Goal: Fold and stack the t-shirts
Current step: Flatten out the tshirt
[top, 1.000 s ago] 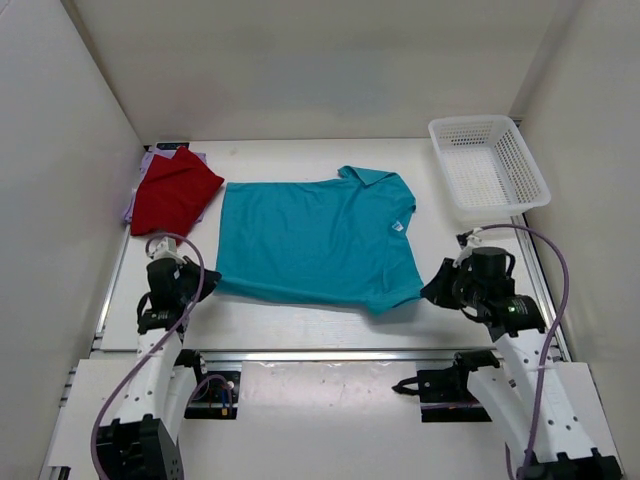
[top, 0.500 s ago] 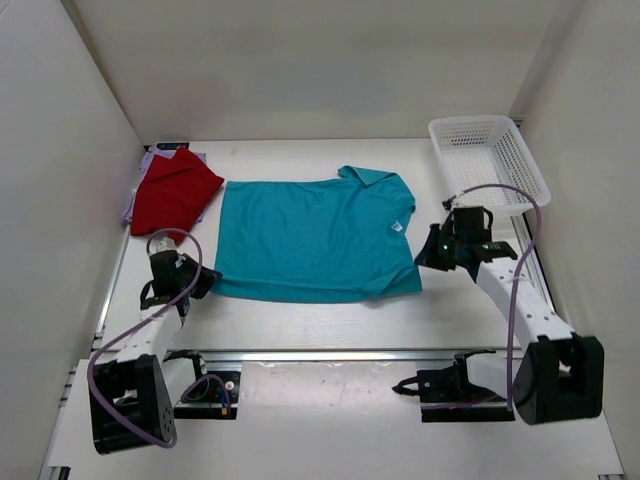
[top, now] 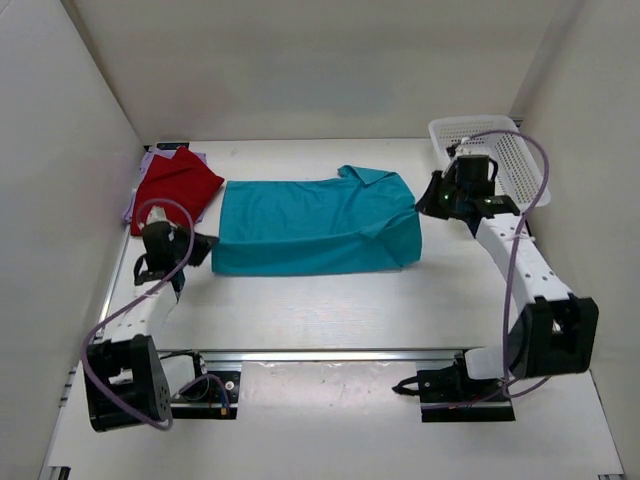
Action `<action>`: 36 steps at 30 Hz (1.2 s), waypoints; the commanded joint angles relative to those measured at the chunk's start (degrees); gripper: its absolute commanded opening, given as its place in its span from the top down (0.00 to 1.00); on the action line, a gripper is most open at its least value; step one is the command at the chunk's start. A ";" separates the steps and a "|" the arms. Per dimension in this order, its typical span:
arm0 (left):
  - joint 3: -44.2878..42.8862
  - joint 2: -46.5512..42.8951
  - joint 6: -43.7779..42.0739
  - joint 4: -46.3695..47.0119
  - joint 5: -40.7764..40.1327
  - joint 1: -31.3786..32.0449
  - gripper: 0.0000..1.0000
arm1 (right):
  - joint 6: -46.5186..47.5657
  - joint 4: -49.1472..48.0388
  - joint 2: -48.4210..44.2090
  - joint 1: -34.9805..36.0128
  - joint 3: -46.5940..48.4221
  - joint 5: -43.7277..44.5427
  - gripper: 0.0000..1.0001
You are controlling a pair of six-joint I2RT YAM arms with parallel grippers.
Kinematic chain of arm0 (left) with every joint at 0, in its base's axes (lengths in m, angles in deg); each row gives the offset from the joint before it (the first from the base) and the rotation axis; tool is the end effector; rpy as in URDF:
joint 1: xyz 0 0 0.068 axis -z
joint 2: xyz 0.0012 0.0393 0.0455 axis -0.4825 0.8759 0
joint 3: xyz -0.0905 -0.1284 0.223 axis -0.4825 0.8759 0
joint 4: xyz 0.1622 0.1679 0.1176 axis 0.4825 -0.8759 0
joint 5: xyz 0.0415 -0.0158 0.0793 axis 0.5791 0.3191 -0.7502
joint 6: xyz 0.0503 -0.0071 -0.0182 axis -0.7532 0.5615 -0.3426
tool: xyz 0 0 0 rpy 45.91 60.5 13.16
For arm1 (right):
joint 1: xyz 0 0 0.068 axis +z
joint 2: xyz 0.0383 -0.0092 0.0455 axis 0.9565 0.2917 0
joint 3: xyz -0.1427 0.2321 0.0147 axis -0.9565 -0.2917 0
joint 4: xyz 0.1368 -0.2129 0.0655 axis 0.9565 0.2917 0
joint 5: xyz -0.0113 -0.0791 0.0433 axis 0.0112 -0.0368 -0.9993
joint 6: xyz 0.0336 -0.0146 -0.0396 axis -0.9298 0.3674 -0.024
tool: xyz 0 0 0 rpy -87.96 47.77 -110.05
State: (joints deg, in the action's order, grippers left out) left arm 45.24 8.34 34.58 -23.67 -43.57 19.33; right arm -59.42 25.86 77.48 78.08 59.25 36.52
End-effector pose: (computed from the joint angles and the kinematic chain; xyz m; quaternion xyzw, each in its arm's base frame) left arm 0.2259 0.0284 0.1814 -0.3821 0.7979 -0.2649 0.3837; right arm 0.3077 0.0364 0.2877 0.0569 0.9051 0.2001 0.3707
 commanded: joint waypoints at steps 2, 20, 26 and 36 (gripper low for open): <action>-14.55 -8.77 -3.59 -3.68 2.43 2.13 1.00 | 4.61 4.83 -13.23 4.09 13.60 9.39 1.00; -59.44 -5.97 -9.83 -23.12 1.13 0.64 1.00 | 26.78 13.00 -0.69 29.83 66.89 40.95 1.00; -46.41 -3.96 -9.92 -18.37 -1.68 3.80 1.00 | 14.64 16.01 12.05 2.98 69.51 7.06 1.00; -66.04 25.73 -11.60 -19.59 -4.15 8.82 1.00 | 9.02 4.78 35.44 -4.95 78.48 -1.75 1.00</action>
State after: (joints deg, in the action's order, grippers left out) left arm -10.74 30.33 23.48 -43.89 -46.80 27.97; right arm -47.03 39.08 116.19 74.85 131.75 39.23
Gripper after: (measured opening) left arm 0.020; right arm 0.009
